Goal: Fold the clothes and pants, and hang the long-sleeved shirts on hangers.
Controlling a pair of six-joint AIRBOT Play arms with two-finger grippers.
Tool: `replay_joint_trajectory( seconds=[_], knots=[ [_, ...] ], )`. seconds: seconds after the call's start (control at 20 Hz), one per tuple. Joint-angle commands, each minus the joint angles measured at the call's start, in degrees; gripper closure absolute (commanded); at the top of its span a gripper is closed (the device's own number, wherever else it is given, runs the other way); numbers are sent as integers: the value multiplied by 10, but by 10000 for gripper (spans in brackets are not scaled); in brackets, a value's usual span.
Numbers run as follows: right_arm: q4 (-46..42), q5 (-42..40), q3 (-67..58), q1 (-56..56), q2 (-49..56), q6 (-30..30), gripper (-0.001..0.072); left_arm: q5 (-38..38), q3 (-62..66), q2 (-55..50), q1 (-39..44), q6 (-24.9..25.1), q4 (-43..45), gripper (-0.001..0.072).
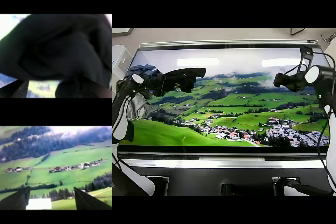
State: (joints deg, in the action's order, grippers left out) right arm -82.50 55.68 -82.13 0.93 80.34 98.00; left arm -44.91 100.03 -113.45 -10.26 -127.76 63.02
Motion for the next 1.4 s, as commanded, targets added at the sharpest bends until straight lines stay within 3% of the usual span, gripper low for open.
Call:
replay_joint_trajectory(
  seconds=[0.0, 0.15, 0.2, 0.25, 0.4, 0.55, 0.65, 0.7, 0.75, 0.9, 1.15, 1.35],
  knots=[
    [2, 13, 0, -1, 0, -1, 84, 62, 13, -43, -4, 29, -83, 5],
    [5, 45, 0, -1, 0, -1, 84, 115, 13, -61, 5, 50, -131, 17],
    [9, 59, 0, -1, 0, -1, 84, 115, 13, -63, 8, 50, -131, 251],
    [11, 75, 0, -1, 0, -1, 84, 109, 13, -63, 11, 60, -132, 696],
    [8, 102, 0, -1, -1, -17, 84, 104, 16, -31, 24, 153, -154, 685],
    [5, 96, -14, -1, -19, -91, 84, 99, 29, 75, 52, 320, -155, 686],
    [-15, 94, -49, -1, -41, -116, 84, 75, 30, 192, 90, 481, -152, 686],
    [-30, 88, -67, -1, -56, -118, 85, 57, 30, 250, 114, 527, -144, 686],
    [-43, 84, -88, -1, -71, -117, 85, 35, 30, 309, 144, 537, -121, 686],
    [-54, 85, -123, -1, -126, -114, 85, -47, 22, 437, 250, 525, -55, 686],
    [-59, 123, -124, -1, -217, -82, 85, -83, -92, 519, 453, 301, 159, 685],
    [-59, 204, -124, -1, -240, -65, 85, -19, -267, 461, 539, 177, 174, 684]
  ],
)
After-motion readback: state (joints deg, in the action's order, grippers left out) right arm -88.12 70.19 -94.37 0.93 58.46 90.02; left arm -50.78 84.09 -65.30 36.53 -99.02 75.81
